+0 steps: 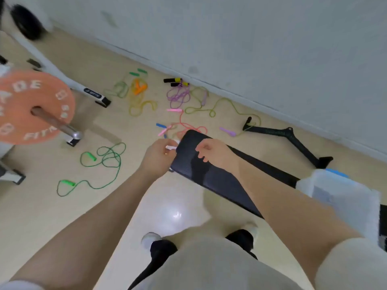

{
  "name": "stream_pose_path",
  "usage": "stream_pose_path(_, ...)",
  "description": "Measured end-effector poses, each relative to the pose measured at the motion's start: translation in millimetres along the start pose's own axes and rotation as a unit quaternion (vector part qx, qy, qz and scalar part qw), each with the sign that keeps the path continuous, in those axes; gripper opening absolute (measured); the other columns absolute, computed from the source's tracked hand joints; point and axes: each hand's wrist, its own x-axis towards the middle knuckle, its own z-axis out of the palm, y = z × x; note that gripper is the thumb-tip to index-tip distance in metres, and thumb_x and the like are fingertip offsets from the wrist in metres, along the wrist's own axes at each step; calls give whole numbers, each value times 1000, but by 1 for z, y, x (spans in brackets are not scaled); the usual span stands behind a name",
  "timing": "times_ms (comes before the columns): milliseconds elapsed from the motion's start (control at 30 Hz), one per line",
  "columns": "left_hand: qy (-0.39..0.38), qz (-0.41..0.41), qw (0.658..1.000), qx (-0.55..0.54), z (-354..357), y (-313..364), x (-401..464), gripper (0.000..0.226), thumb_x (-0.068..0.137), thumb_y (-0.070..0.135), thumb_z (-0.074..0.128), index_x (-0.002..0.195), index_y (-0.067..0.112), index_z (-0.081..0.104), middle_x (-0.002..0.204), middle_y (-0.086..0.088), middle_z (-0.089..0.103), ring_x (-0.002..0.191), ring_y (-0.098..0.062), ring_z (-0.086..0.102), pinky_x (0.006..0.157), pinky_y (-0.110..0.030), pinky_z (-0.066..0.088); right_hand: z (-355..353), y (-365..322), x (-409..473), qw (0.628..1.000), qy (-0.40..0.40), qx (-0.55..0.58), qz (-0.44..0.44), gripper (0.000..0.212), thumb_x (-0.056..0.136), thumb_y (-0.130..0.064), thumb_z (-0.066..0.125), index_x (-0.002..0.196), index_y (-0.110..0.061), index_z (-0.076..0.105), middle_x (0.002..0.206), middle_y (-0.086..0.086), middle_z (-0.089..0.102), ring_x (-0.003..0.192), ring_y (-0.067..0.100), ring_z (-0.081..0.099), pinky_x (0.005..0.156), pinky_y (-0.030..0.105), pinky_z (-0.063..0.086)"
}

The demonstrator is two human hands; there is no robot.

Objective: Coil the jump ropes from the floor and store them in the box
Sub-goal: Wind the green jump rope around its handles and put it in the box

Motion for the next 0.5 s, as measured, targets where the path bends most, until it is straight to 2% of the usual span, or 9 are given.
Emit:
stream_pose_path(67, 22, -26, 999, -21, -64, -59, -8, 19, 89, 9, 50, 101, 18, 61, 94, -6, 61, 77, -20, 61, 56, -14, 39, 57, -49, 17, 999, -36, 7, -22, 18, 93, -8, 46, 99, -4, 62, 75, -1, 57, 66, 10, 54, 62, 20, 43)
stream_pose_path(100, 40, -46, 998, -33, -95, -89, -12, 17, 89, 10, 50, 98, 18, 61, 96, -4, 62, 86, -23, 63, 62, -17, 40, 87, -72, 27, 998, -50, 28, -29, 16, 94, -6, 46, 99, -5, 61, 73, -1, 55, 65, 8, 55, 60, 18, 43)
stream_pose_path(167, 81, -90, 991, -51, -152, -145, -24, 14, 90, 11, 49, 95, 18, 60, 99, 0, 62, 93, -26, 64, 63, -20, 39, 144, -116, 44, 997, -63, 42, -33, 16, 94, -3, 46, 102, -3, 60, 71, 1, 53, 52, 0, 54, 51, 12, 41)
stream_pose_path(200, 98, -107, 988, -60, -177, -170, -30, 14, 90, 10, 48, 94, 17, 60, 100, 0, 62, 92, -26, 64, 60, -20, 39, 172, -137, 53, 996, -72, 31, -38, 17, 94, -5, 46, 103, -2, 60, 70, 0, 54, 49, 1, 53, 49, 12, 39)
stream_pose_path(300, 145, -153, 973, -93, -239, -239, -43, 15, 90, 7, 46, 93, 14, 59, 100, -4, 61, 86, -25, 63, 57, -22, 37, 247, -191, 77, 988, -139, -30, -68, 13, 93, -10, 46, 96, -11, 59, 73, -2, 56, 56, 10, 50, 52, 16, 38)
stream_pose_path(400, 185, -191, 955, -134, -283, -297, -46, 14, 91, 8, 47, 93, 14, 59, 95, -4, 60, 85, -26, 62, 62, -24, 39, 308, -235, 98, 976, -186, -66, -91, 15, 93, -9, 46, 99, -7, 60, 78, 2, 56, 58, 10, 48, 45, 6, 37)
stream_pose_path(500, 214, -226, 932, -187, -315, -346, -41, 17, 92, 6, 44, 98, 10, 59, 98, -5, 58, 81, -24, 60, 64, -23, 40, 364, -264, 126, 965, -223, -100, -96, 12, 94, -10, 48, 96, -9, 59, 82, 4, 56, 59, 10, 48, 42, 4, 35)
